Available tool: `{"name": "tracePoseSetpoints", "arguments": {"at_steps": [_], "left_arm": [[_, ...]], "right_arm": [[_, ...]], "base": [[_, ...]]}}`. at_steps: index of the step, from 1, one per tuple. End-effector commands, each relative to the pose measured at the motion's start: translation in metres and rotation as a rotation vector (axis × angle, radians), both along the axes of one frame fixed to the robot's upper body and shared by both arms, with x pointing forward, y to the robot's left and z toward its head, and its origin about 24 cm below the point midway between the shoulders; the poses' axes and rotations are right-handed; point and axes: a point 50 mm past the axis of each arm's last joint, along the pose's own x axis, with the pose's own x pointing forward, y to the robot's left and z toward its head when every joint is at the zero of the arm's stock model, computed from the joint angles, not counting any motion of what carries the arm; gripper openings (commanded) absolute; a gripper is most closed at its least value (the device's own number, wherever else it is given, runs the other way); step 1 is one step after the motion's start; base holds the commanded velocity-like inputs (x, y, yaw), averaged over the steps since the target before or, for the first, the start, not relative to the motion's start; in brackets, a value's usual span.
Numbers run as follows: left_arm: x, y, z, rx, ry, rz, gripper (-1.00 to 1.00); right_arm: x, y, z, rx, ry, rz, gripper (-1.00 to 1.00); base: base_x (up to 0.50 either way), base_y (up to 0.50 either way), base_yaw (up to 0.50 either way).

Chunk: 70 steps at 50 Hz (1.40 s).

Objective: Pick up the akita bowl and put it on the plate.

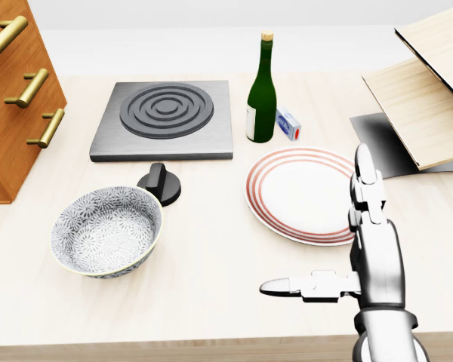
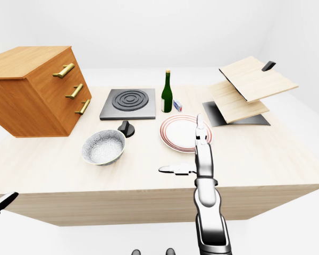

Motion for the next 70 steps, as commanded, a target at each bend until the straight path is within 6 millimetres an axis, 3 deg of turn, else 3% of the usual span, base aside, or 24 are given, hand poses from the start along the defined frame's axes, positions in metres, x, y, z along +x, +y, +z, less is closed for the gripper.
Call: {"name": "tracePoseSetpoints", "arguments": {"at_steps": [1, 70], "left_arm": [[-0.0005, 0.0005, -0.0007, 0.001, -0.004, 0.005, 1.00], [-0.0018, 0.0009, 0.0007, 0.000, -0.012, 0.016, 1.00]], "right_arm": [[-0.0002, 0.0020, -0.0002, -0.010, 0.001, 0.003, 1.00], [0.0014, 0.0018, -0.0035, -0.018, 0.017, 0.010, 1.00]], "base": [[0.00, 0.00, 0.00], [0.27, 0.00, 0.00]]}}
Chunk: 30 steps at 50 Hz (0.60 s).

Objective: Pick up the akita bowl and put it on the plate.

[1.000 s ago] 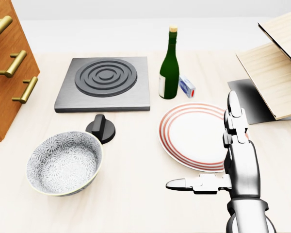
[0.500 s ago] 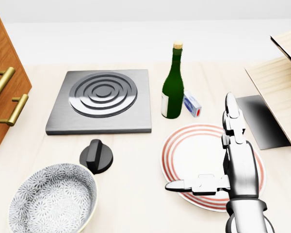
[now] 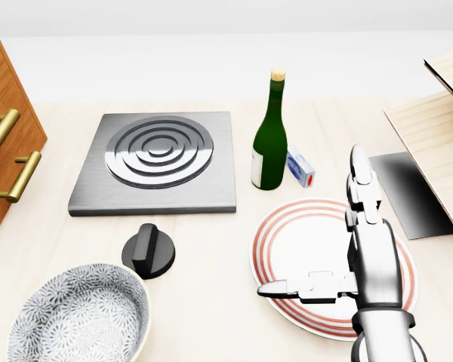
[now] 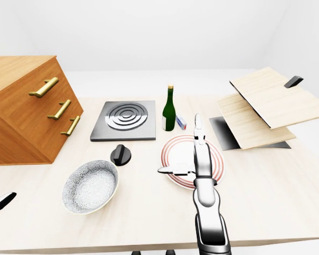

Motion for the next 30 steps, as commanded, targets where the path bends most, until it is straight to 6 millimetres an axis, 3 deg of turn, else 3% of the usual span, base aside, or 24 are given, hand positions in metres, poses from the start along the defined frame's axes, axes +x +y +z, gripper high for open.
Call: {"name": "tracePoseSetpoints", "arguments": {"at_steps": [1, 12, 22, 30], "left_arm": [[0.0000, 0.0002, -0.0005, -0.001, -0.001, 0.002, 1.00], [0.0001, 0.0000, 0.0005, 0.000, 0.000, 0.002, 1.00], [-0.0001, 0.0002, 0.0007, 0.001, -0.001, 0.001, 1.00], [-0.0016, 0.0002, 0.0013, 0.003, -0.006, 0.006, 1.00]], "right_arm": [[0.0011, -0.0004, -0.0028, 0.000, 0.012, -0.002, 1.00], [0.0004, 0.0006, -0.0017, 0.008, 0.008, 0.004, 1.00], [-0.0075, 0.0051, 0.0026, 0.003, -0.007, 0.047, 1.00], [-0.0065, 0.0067, -0.0004, -0.105, -0.007, 0.043, 1.00]], "base": [[0.34, 0.00, 0.00], [0.42, 0.00, 0.00], [0.01, 0.00, 0.00], [0.00, 0.00, 0.00]]}}
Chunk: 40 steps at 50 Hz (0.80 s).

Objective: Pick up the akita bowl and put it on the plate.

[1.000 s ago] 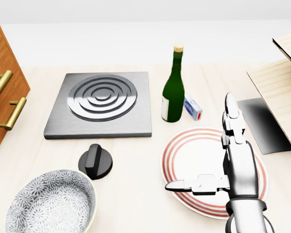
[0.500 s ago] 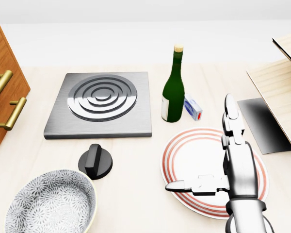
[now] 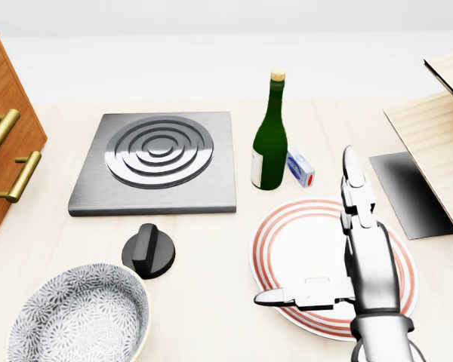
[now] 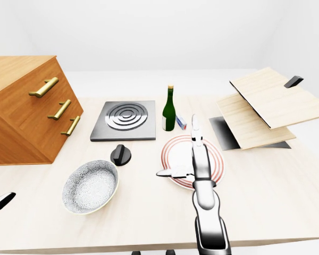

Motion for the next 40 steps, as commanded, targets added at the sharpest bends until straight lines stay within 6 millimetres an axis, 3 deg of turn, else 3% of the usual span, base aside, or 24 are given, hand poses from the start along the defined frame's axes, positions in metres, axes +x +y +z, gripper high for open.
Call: {"name": "tracePoseSetpoints", "arguments": {"at_steps": [1, 13, 19, 40], "left_arm": [[-0.001, 0.000, 0.001, 0.002, -0.004, 0.003, 1.00], [-0.001, 0.001, 0.000, -0.002, -0.006, 0.003, 1.00], [-0.002, 0.001, 0.001, -0.003, -0.006, 0.002, 1.00], [-0.001, 0.002, 0.000, -0.010, -0.006, 0.006, 1.00]], "right_arm": [[-0.001, 0.003, -0.001, -0.063, -0.028, 0.003, 1.00], [-0.003, 0.019, -0.005, -0.192, 0.040, 0.110, 1.00], [-0.010, 0.038, -0.008, -0.254, 0.069, 0.243, 1.00], [-0.015, 0.069, 0.017, -0.491, -0.021, 0.387, 1.00]], "base": [[0.00, 0.00, 0.00], [0.00, 0.00, 0.00], [0.00, 0.00, 0.00], [0.00, 0.00, 0.00]]}}
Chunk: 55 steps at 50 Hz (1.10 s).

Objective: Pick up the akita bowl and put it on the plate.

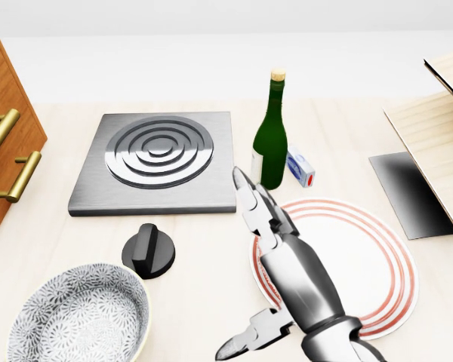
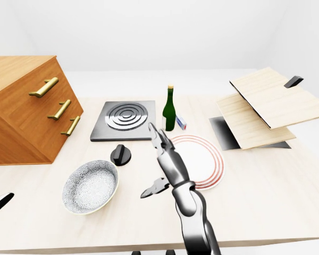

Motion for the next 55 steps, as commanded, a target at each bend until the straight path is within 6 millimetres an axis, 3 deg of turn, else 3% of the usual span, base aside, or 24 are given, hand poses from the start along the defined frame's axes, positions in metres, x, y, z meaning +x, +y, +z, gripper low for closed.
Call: {"name": "tracePoseSetpoints", "arguments": {"at_steps": [1, 32, 41, 55], "left_arm": [[0.000, 0.000, -0.001, -0.004, 0.000, 0.002, 1.00], [0.001, 0.001, 0.000, -0.007, 0.001, 0.003, 1.00], [0.001, 0.000, 0.000, -0.004, 0.000, 0.003, 1.00], [0.000, 0.000, 0.001, -0.004, 0.000, 0.003, 1.00]], "right_arm": [[-0.005, 0.016, 0.013, -0.109, -0.045, 0.090, 1.00], [-0.019, 0.054, 0.047, -0.408, -0.116, 0.296, 1.00], [-0.009, 0.057, 0.076, -0.433, -0.230, 0.247, 1.00], [-0.008, 0.065, 0.079, -0.479, -0.244, 0.213, 1.00]], "base": [[0.00, 0.00, 0.00], [0.00, 0.00, 0.00], [0.00, 0.00, 0.00], [0.00, 0.00, 0.00]]}}
